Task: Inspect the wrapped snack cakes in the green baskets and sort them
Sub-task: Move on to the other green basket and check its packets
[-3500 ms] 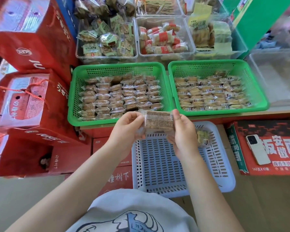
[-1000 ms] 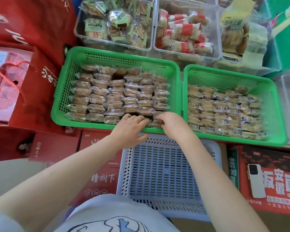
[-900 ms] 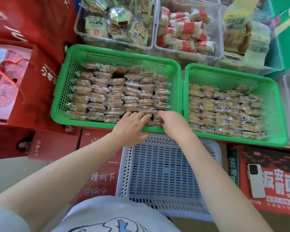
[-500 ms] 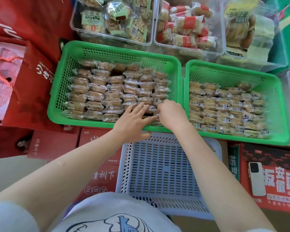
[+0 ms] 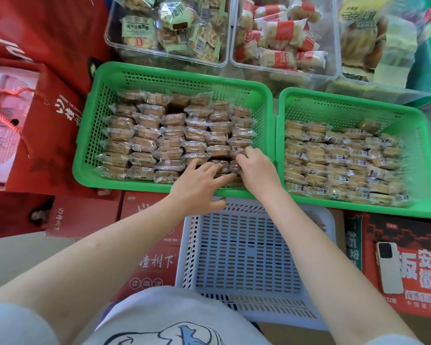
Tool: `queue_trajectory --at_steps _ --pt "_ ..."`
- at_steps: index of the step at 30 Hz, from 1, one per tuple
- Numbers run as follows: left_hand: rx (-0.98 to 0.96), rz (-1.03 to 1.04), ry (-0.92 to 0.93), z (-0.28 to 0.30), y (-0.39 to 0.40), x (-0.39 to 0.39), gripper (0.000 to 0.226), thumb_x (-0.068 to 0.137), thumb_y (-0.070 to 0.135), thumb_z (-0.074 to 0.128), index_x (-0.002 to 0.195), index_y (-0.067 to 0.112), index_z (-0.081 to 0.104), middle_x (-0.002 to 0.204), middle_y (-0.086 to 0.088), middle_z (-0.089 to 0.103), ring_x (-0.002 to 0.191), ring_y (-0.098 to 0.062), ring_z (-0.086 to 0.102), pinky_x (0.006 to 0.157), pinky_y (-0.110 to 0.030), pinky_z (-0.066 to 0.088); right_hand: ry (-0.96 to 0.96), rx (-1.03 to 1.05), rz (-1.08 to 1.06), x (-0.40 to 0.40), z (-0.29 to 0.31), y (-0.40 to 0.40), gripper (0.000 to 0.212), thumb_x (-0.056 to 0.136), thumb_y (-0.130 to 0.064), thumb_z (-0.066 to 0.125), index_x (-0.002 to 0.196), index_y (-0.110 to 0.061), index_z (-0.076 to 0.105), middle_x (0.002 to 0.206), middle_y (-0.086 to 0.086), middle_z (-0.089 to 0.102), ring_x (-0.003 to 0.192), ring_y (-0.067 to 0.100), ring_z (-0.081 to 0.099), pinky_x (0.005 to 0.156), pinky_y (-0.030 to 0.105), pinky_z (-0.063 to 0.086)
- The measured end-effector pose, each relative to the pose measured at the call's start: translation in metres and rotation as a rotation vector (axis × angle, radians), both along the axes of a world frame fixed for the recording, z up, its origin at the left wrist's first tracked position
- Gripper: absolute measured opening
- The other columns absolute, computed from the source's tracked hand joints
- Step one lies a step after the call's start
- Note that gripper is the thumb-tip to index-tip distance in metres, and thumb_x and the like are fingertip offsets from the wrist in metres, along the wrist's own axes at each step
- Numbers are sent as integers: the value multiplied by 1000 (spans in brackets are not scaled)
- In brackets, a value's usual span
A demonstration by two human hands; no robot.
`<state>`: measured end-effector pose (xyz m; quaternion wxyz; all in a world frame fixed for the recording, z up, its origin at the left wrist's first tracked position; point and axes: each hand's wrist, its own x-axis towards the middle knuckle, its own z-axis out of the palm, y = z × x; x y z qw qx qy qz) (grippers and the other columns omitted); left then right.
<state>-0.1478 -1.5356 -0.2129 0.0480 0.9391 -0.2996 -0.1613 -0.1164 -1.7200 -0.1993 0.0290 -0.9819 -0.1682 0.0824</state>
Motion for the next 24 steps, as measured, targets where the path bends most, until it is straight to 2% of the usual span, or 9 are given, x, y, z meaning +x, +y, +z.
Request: queue_trajectory --at_steps 4,7,10,15,18,21,23,24 --pt "5 -10 -10 -3 1 0 68 91 64 36 155 42 31 156 -9 39 142 -26 34 119 -50 20 68 -33 91 7 6 -3 22 88 10 54 104 -4 57 103 12 52 98 29 49 71 34 32" --pt "17 -14 -3 -2 1 1 67 91 64 37 155 43 31 156 -9 39 142 -26 33 119 -49 21 39 4 74 10 4 -7 17 84 13 55 90 -3 60 94 13 55 92 32 50 70 36 39" --pt "30 -12 8 1 1 2 67 91 63 38 155 44 31 156 -9 37 142 -27 31 118 -49 21 -3 143 -27 8 3 -13 17 85 13 52 89 -2 59 90 13 54 86 29 48 72 42 48" --pt "49 -15 43 3 0 2 67 92 64 40 155 45 29 159 -9 32 145 -28 26 120 -51 19 -118 363 -186 -14 38 -21 8 96 2 45 93 -4 50 84 6 45 76 21 42 66 29 28" --pt "28 -7 73 4 0 2 67 93 62 42 156 46 24 162 -9 28 149 -28 21 122 -51 15 -172 516 -404 -35 63 -27 6 97 -3 47 92 -4 50 81 6 49 67 18 44 56 26 32" --pt "-63 55 118 11 5 -4 73 95 53 48 159 40 16 164 -5 27 153 -22 17 125 -46 7 -116 795 -703 -65 88 -25 3 99 -7 47 97 -8 49 78 0 48 58 6 42 55 23 35" --pt "-238 190 166 25 7 -17 66 98 42 53 158 33 26 163 0 30 153 -18 19 125 -40 7 -5 992 -879 -85 96 -19 6 100 -11 44 98 -12 50 77 0 47 54 3 39 55 25 36" --pt "-375 308 219 36 6 -27 57 100 38 54 153 29 38 160 4 35 150 -15 25 124 -38 13 62 1075 -949 -94 95 -15 9 100 -15 43 98 -15 51 79 3 48 57 5 42 57 27 37"
